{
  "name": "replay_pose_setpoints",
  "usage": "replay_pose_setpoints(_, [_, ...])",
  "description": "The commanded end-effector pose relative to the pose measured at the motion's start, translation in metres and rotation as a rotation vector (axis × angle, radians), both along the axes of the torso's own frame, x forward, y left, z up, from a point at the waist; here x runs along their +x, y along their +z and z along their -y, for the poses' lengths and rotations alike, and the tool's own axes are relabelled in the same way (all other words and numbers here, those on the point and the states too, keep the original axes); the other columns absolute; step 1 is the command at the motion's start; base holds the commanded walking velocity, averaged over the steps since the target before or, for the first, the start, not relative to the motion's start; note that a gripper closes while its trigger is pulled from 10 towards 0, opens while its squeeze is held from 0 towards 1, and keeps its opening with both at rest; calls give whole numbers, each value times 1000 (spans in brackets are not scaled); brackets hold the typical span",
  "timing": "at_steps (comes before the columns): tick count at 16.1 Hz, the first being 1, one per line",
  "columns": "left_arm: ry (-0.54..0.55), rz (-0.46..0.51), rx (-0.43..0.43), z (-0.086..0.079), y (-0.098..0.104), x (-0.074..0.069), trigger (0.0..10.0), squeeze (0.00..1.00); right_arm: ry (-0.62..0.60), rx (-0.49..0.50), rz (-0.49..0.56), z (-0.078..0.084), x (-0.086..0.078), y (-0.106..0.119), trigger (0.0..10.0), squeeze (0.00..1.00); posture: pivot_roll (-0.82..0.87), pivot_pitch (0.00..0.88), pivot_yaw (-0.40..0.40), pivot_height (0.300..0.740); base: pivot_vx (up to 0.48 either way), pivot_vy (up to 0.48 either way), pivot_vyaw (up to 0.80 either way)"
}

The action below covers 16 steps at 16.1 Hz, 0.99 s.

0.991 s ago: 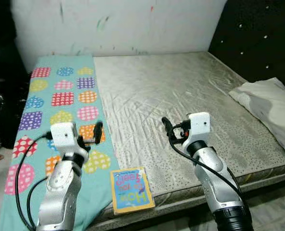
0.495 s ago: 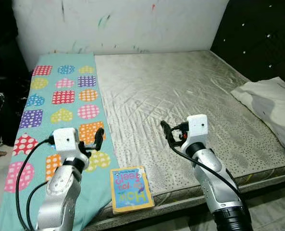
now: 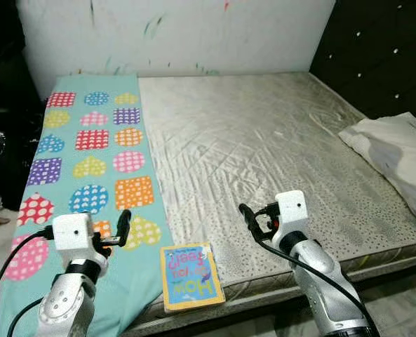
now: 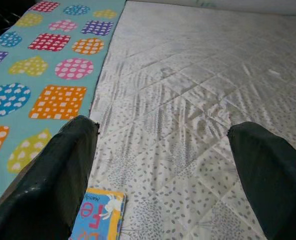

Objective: Clean up the room

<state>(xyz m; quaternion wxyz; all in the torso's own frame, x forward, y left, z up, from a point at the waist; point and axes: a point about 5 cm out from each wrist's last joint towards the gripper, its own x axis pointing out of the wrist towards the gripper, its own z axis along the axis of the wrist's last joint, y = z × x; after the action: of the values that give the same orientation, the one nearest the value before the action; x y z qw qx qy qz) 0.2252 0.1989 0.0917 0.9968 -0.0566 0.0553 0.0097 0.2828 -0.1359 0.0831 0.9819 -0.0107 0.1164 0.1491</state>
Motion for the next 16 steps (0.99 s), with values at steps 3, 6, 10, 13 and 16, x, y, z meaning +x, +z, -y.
replay_pose_setpoints(3, [-11, 12, -2, 2, 7, 2, 10000, 0, 14, -24, 8, 0, -2, 6, 10000, 0, -83, 17, -87, 740, 0, 0, 0])
replay_pose_setpoints(6, [-13, 16, -3, 3, 9, 2, 10000, 0, 19, -25, 7, 1, -4, 7, 10000, 0, -82, 26, -87, 740, 0, 0, 0])
replay_pose_setpoints(10, [-14, 8, -10, 5, 11, -5, 10000, 0, 32, -50, -36, 3, -15, 1, 10000, 0, -83, 56, -86, 740, 0, 0, 0])
replay_pose_setpoints(13, [-16, -7, -16, 6, 10, -11, 10000, 0, 37, -54, -63, 5, -23, -2, 10000, 0, -90, 86, -92, 740, 0, 0, 0])
replay_pose_setpoints(16, [-22, -25, -28, 9, 10, -17, 10000, 0, 38, -52, -84, 7, -32, -2, 10000, 0, -95, 123, -93, 740, 0, 0, 0])
